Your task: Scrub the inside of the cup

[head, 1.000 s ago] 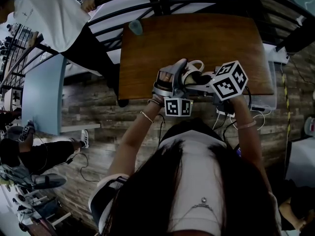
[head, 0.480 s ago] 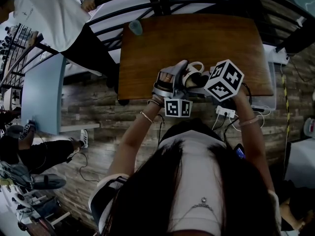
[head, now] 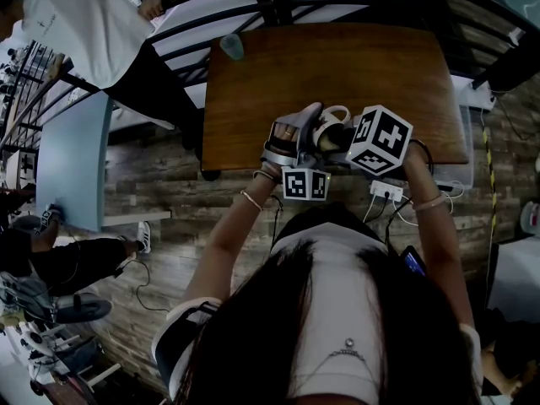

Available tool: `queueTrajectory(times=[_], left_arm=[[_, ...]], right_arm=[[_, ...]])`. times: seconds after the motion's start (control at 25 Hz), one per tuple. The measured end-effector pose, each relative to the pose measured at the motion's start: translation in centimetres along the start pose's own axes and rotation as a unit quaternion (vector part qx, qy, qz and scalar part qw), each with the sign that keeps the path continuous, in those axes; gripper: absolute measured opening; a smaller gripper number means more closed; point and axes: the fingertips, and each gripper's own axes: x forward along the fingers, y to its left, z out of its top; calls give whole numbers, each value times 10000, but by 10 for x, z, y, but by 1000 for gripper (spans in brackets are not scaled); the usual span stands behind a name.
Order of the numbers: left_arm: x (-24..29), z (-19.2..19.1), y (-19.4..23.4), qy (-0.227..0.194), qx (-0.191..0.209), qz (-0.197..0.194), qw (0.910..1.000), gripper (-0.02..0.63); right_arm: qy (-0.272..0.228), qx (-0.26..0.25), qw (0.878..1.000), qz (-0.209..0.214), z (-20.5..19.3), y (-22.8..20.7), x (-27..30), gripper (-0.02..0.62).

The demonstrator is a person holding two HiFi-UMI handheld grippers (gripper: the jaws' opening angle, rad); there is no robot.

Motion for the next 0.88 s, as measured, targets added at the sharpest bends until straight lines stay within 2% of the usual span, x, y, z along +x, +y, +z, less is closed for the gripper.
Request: queueTrajectory(times=[0.52, 0.72, 0.88], left_arm=[[3, 3, -3, 1, 31, -25, 10000, 408], [1, -1, 0, 11, 32, -13, 10000, 408], [-1, 1, 1, 15, 12, 3, 10000, 408]], right_arm=[[776, -864, 9930, -200, -13, -3, -1, 72], [753, -844, 9934, -180, -8, -2, 1, 72], [481, -643, 9968, -55, -5, 0, -1, 72]])
